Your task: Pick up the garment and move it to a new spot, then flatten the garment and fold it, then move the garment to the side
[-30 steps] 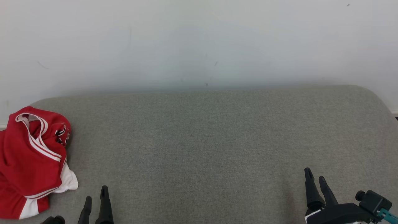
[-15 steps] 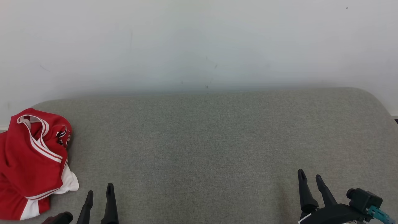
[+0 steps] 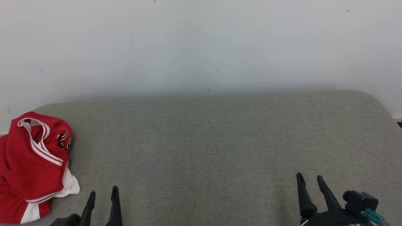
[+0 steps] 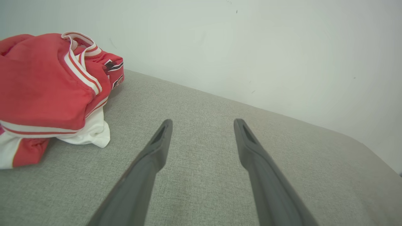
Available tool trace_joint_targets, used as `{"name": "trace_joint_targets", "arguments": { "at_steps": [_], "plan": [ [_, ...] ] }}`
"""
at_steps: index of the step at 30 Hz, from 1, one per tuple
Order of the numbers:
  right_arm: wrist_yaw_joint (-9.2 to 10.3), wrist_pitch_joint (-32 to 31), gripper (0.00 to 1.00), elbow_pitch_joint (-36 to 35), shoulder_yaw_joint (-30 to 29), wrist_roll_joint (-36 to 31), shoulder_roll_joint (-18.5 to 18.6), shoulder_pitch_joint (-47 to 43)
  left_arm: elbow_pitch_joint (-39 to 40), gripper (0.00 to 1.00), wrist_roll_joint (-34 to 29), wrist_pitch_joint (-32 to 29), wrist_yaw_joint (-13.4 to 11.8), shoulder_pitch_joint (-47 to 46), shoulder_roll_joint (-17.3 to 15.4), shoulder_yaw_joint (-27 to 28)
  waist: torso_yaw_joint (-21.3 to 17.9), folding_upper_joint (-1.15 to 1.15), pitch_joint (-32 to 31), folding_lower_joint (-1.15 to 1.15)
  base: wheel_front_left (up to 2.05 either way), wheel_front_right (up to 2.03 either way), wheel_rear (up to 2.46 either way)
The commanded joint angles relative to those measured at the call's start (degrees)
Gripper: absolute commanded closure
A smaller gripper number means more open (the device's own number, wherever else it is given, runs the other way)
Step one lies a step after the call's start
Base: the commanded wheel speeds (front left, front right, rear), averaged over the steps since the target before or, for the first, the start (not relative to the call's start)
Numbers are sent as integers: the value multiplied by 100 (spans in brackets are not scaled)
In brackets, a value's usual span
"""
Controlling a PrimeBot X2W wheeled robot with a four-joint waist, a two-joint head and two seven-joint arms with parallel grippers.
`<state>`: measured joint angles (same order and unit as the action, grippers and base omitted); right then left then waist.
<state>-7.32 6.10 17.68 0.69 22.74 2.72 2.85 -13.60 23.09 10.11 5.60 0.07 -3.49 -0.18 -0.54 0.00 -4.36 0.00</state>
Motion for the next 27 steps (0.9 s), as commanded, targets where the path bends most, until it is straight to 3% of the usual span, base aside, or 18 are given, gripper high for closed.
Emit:
{"name": "trace_joint_targets", "arguments": {
  "at_steps": [1, 27],
  "plan": [
    [-22, 52, 0, -40, 22, -140, 21, -21, 26, 0, -155, 51, 17, 68, -17, -19, -2, 0, -6, 0, 0, 0, 0],
    [-23, 319, 0, 9, 103, -1267, 22, -163, -378, 0, -1097, 365, 105, 10, 19, 32, 15, 0, -111, 0, 0, 0, 0]
  ]
}}
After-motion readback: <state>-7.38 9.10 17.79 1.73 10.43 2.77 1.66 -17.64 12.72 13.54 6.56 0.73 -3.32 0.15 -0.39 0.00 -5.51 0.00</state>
